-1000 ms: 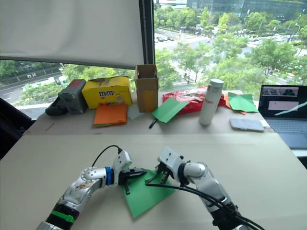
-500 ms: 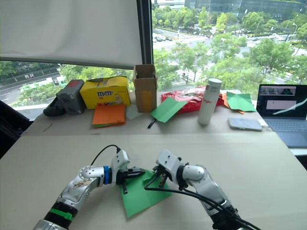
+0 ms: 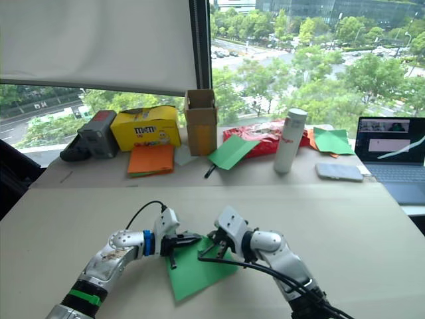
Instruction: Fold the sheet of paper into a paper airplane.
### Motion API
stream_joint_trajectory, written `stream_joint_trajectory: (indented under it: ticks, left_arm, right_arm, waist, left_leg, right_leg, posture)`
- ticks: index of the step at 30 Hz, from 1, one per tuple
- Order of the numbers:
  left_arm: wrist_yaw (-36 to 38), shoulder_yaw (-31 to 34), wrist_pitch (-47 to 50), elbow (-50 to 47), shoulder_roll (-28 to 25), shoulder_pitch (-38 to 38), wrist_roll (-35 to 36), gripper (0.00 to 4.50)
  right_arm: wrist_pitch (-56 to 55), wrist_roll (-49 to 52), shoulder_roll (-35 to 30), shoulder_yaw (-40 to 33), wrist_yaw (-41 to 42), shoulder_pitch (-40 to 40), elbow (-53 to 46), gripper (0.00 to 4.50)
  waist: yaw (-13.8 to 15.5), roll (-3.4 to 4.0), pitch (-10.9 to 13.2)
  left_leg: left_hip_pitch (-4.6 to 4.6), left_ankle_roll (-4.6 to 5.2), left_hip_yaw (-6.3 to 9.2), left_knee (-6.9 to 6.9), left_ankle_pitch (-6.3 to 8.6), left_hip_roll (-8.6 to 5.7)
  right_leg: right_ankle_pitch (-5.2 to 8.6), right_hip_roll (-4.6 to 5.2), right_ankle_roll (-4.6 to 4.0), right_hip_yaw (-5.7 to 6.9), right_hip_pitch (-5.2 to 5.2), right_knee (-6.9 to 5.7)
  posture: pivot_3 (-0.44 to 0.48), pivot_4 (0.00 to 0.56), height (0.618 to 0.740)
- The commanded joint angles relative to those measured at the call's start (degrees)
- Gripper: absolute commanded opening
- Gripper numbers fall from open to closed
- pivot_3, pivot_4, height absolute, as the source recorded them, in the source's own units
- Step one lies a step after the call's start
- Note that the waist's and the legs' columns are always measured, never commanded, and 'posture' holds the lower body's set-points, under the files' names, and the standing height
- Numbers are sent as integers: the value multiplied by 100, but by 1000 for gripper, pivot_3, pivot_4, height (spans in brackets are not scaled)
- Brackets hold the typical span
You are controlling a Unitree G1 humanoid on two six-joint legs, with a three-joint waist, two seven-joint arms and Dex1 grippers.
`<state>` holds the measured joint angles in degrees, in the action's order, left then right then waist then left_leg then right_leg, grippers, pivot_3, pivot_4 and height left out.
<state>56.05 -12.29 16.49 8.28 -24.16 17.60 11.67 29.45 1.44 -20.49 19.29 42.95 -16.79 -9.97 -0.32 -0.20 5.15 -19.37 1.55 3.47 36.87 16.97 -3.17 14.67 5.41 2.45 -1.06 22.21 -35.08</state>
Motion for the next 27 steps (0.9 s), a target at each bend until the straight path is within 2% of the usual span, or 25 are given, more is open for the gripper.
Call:
stream_joint_trajectory:
  ticks: [1,14,22,27]
  left_arm:
    - [-53,-47,106,192,-56,-120,-105,0]
    - [120,193,111,332,-146,222,98,0]
    - [90,392,270,330,184,469,465,0]
    - [15,313,281,325,316,401,420,0]
  right_arm:
    - [-36,110,-36,5,44,84,-45,17]
    - [-30,146,45,157,133,193,506,17]
    - [37,127,66,267,68,247,626,17]
    - [70,104,79,309,16,290,603,17]
  waist:
    - [0,0,0]
    - [-15,0,0]
    - [-18,-1,0]
    - [-31,-1,0]
  left_leg:
    - [0,0,0,0,0,0]
    - [4,0,0,0,0,1]
    - [3,0,0,0,0,0]
    - [2,0,0,0,0,0]
  right_leg:
    - [0,0,0,0,0,0]
    - [0,-2,0,0,-3,0]
    - [0,-1,0,1,-2,-2]
    - [0,-1,0,0,-2,-2]
  posture:
    - [0,150,740]
    - [0,150,740]
    - [0,150,740]
    - [0,150,740]
